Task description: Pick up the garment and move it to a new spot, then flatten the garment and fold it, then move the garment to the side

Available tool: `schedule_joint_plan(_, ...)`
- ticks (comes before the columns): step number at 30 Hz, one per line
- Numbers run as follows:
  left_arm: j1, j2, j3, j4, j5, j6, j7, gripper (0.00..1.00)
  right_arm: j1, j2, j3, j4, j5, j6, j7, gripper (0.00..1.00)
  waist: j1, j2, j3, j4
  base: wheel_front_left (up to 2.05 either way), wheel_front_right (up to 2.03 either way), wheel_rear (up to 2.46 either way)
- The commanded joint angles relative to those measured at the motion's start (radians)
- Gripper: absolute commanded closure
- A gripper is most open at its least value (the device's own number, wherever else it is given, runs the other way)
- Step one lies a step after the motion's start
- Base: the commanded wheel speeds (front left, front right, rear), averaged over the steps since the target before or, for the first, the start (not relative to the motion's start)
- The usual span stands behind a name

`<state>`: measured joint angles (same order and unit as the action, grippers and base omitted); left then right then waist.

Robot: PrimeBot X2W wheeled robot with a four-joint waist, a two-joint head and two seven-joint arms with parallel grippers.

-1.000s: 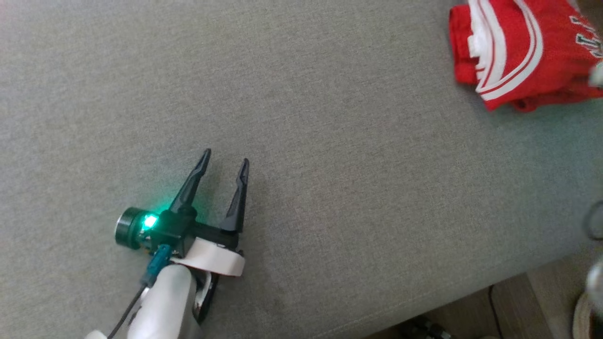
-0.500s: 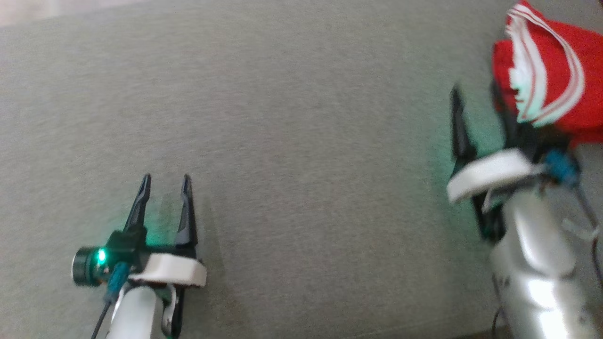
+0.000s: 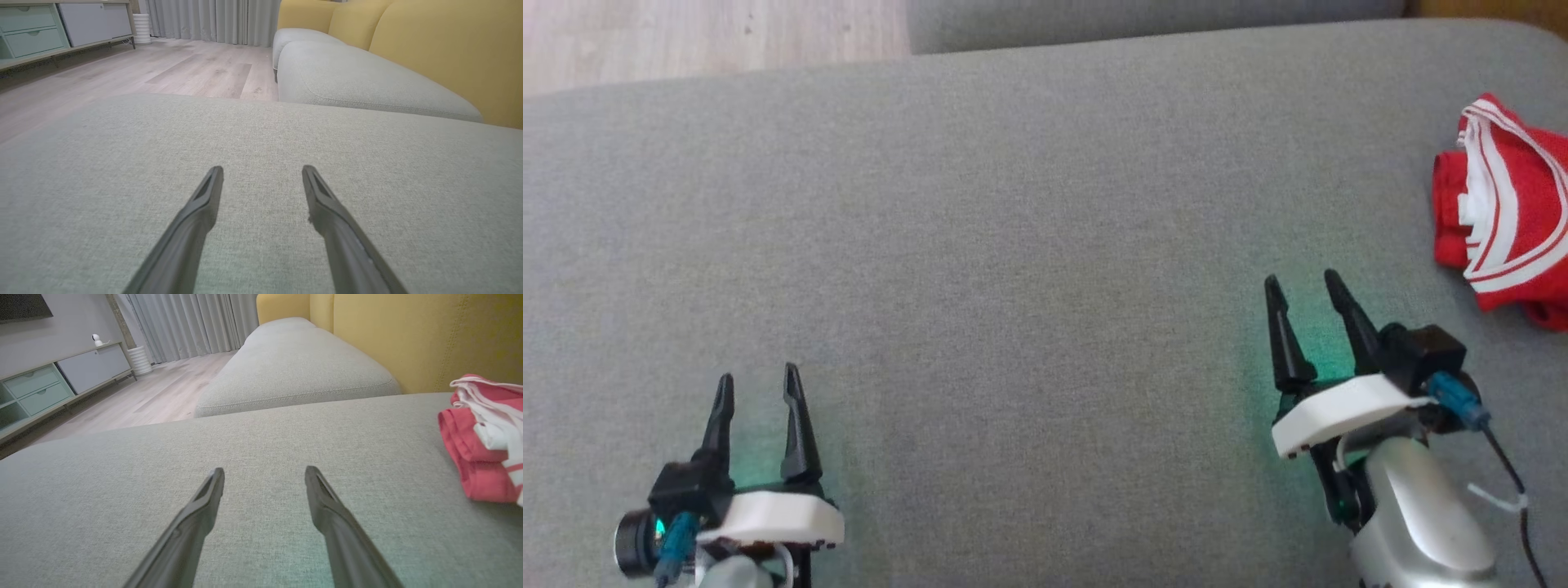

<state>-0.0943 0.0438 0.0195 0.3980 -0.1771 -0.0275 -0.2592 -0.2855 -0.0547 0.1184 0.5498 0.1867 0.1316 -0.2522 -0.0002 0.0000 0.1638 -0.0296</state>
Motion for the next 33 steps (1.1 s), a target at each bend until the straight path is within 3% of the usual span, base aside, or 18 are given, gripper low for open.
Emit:
schedule_joint_plan(1, -0.009, 0.007, 0.033, -0.026, -0.003, -0.001, -0.003, 0.00, -0.005, 0.004, 0.026, -0.027, 0.006, -0.001, -0.009, 0.00, 0.0002, 0.0000, -0.007, 0.001, 0.00, 0.00, 0.00)
schedule_joint_plan(9, 0.014, 0.007, 0.026, -0.033, -0.057, -0.026, -0.003, 0.00, 0.021, 0.004, 0.036, -0.015, 0.021, -0.001, -0.009, 0.00, 0.0002, 0.0000, -0.039, -0.010, 0.00, 0.00, 0.00)
schedule_joint_plan(10, 0.024, 0.000, -0.001, -0.001, -0.059, -0.026, 0.000, 1.00, 0.034, 0.000, 0.010, 0.012, 0.019, 0.000, 0.000, 1.00, 0.0002, 0.0000, -0.038, -0.009, 0.00, 0.00, 0.00)
schedule_joint_plan(14, 0.035, -0.005, -0.001, 0.054, -0.062, -0.026, 0.003, 1.00, 0.059, 0.001, 0.010, 0.063, 0.020, 0.000, 0.003, 1.00, 0.0002, 0.0000, -0.040, -0.009, 0.00, 0.00, 0.00)
schedule_joint_plan(33, 0.027, -0.003, 0.015, 0.022, -0.281, -0.038, 0.063, 1.00, 0.078, -0.001, -0.025, 0.004, 0.248, 0.000, 0.058, 1.00, 0.0002, 0.0000, -0.060, -0.003, 0.00, 0.00, 0.00)
